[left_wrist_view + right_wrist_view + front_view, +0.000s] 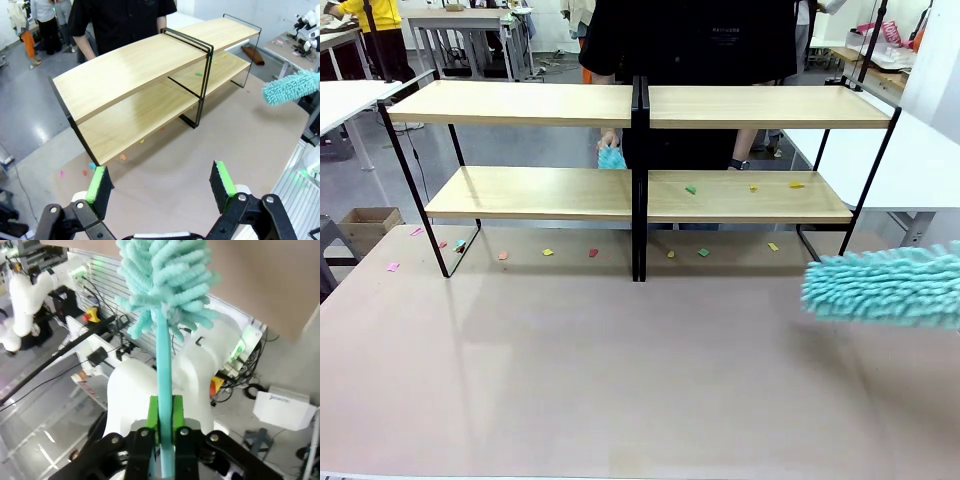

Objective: Clean the shelves.
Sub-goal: Clean another randomly selected level of the Shelf with the Duster.

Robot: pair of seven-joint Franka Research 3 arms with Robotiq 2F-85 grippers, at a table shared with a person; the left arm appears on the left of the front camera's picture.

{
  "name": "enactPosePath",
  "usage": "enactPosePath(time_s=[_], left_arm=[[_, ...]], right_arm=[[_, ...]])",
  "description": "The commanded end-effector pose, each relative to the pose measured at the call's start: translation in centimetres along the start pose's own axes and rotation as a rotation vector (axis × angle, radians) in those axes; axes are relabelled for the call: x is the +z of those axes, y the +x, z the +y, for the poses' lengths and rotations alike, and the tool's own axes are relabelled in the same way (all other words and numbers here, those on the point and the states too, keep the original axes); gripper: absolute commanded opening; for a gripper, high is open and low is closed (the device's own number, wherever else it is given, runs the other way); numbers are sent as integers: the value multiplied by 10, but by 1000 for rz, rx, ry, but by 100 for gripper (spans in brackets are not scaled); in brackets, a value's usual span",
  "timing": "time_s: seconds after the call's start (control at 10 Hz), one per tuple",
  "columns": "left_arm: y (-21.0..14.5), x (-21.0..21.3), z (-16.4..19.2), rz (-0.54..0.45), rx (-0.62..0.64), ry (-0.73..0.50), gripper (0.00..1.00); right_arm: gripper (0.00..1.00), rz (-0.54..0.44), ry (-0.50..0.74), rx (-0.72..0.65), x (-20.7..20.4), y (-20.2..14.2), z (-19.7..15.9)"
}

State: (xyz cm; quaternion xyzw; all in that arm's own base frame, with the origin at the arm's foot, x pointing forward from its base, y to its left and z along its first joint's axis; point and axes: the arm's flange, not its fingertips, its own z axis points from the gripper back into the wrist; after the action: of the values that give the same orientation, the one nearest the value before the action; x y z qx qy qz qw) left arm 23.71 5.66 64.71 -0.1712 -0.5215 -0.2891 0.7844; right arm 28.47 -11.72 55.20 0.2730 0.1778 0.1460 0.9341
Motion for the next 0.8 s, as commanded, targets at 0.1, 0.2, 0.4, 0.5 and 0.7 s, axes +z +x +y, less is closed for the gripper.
enactPosePath(time_s=[0.1,0.2,0.4,0.5,0.7], left_arm=[[-1,-1,0,-6,2,-8,100],[-1,-1,0,-6,2,-8,100],[-1,-1,0,-6,2,-8,100],[-1,-1,0,-6,2,-8,100],[-1,-1,0,-6,2,-8,100]], right_arm=[[12,-123,-114,158,-71,59,58],[12,-108,-135,239,-98,75,86],[12,-65,-116,175,-77,64,67],[12,-65,-116,175,-77,64,67],[12,-73,-188,258,-124,95,99]])
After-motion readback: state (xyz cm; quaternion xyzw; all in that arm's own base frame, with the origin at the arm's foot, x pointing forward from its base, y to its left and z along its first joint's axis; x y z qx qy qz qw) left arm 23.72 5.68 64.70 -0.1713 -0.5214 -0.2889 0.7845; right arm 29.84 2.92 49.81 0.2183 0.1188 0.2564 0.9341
